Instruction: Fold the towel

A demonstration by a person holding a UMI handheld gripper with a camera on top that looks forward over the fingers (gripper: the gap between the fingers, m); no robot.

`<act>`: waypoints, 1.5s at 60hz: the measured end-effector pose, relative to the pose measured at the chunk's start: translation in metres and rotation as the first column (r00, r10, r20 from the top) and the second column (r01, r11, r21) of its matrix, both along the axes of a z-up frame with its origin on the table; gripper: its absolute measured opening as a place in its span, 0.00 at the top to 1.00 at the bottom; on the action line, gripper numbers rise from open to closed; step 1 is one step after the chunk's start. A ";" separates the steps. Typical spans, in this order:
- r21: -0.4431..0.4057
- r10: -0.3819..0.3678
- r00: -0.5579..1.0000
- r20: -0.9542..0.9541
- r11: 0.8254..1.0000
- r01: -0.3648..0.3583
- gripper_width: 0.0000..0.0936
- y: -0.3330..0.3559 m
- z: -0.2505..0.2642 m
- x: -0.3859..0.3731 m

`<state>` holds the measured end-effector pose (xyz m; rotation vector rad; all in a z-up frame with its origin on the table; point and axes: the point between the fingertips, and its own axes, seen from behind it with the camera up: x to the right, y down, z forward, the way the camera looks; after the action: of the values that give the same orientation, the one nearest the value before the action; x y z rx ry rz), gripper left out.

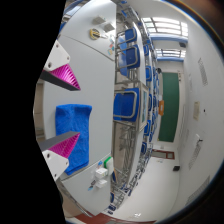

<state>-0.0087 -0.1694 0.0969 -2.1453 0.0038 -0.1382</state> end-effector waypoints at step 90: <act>-0.065 0.000 0.996 -0.093 0.998 -0.006 0.09 0.063 0.011 0.149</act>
<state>0.1407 -0.1067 0.1080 -2.2148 0.0504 -0.0372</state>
